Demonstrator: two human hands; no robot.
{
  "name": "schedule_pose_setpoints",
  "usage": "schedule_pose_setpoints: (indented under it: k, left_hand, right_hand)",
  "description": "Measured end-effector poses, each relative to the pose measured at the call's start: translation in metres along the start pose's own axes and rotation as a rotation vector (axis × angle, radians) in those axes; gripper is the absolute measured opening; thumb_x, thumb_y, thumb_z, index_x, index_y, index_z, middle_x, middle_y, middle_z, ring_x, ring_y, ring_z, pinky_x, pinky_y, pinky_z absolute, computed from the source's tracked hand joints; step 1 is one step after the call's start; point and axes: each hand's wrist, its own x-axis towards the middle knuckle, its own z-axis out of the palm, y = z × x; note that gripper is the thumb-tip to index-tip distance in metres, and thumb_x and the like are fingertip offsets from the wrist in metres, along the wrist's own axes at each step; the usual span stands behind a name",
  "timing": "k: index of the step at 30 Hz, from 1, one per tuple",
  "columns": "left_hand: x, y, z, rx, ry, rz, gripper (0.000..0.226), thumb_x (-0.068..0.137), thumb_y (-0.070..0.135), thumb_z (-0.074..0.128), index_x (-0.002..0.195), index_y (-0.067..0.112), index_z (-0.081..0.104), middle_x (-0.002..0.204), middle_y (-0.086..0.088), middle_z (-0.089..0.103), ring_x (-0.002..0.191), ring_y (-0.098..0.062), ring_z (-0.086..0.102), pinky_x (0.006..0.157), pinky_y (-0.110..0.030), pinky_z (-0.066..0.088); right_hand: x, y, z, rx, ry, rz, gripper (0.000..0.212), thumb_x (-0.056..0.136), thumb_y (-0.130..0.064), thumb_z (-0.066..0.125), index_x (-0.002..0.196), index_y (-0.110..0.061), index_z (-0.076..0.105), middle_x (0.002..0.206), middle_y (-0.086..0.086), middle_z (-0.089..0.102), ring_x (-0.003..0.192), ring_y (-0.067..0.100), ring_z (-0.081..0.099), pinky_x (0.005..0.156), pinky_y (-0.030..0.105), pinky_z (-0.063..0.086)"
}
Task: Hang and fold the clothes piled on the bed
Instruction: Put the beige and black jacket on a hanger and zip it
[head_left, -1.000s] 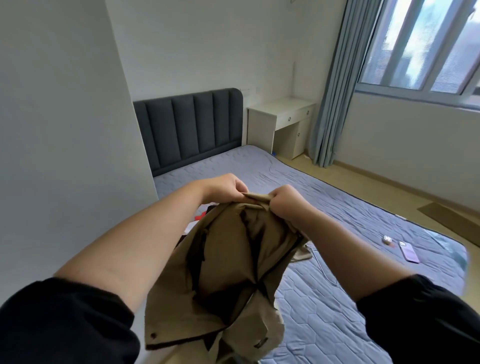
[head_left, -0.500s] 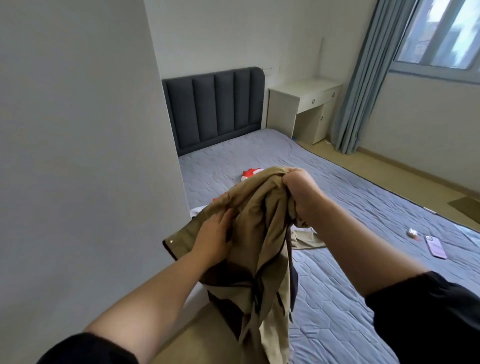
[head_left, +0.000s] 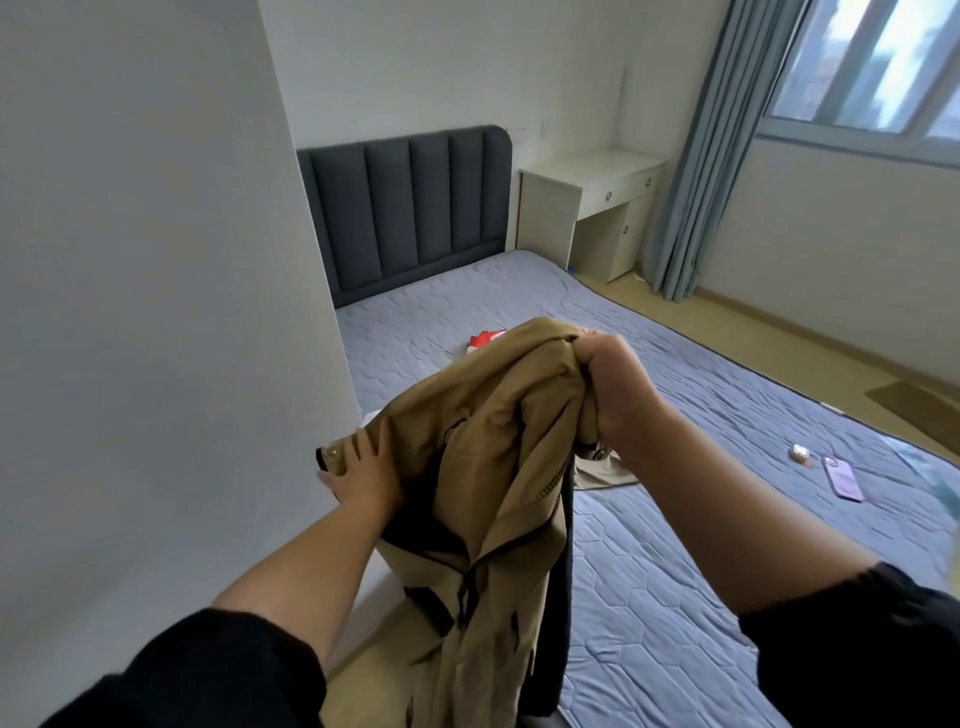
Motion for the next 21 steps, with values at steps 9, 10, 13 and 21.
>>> schedule_pose_setpoints:
  k: [9, 10, 13, 21]
  left_hand:
    - [0.001, -0.014, -0.008, 0.146, 0.146, 0.405, 0.030, 0.096, 0.025, 0.040, 0.124, 0.023, 0.052, 0.110, -0.007, 0.067, 0.093, -0.030, 0.063, 0.077, -0.035, 0.047]
    - [0.002, -0.018, -0.011, 0.085, 0.176, 0.453, 0.033, 0.094, 0.022, 0.043, 0.125, 0.023, 0.055, 0.112, -0.008, 0.067, 0.095, -0.033, 0.062, 0.078, -0.035, 0.047]
    - [-0.001, -0.035, -0.022, -0.143, 0.416, 0.552, 0.044, 0.087, 0.009, 0.049, 0.130, 0.014, 0.059, 0.114, -0.017, 0.066, 0.092, -0.040, 0.064, 0.078, -0.042, 0.051]
    - [-0.002, -0.023, -0.062, -0.151, 0.263, 0.252, 0.024, 0.078, 0.003, 0.046, 0.088, 0.018, 0.062, 0.081, -0.009, 0.061, 0.083, -0.034, 0.059, 0.063, -0.029, 0.038]
  right_hand:
    - [0.003, 0.005, -0.024, -0.179, 0.306, 0.018, 0.028, 0.078, -0.003, 0.038, 0.057, -0.011, 0.054, 0.054, 0.005, 0.052, 0.051, 0.017, 0.050, 0.052, 0.027, 0.045]
    - [0.004, 0.006, -0.033, -0.190, 0.346, 0.019, 0.024, 0.075, -0.007, 0.041, 0.054, -0.012, 0.052, 0.050, 0.003, 0.051, 0.047, 0.016, 0.049, 0.049, 0.025, 0.044]
    - [0.008, 0.013, -0.074, -0.151, 0.561, 0.080, 0.023, 0.078, -0.011, 0.043, 0.056, -0.017, 0.040, 0.044, -0.001, 0.043, 0.042, 0.015, 0.040, 0.046, 0.023, 0.036]
    - [0.018, 0.048, -0.121, -0.711, 0.825, 0.146, 0.035, 0.091, -0.023, 0.043, 0.057, -0.015, 0.038, 0.053, 0.001, 0.035, 0.048, 0.018, 0.032, 0.047, 0.027, 0.024]
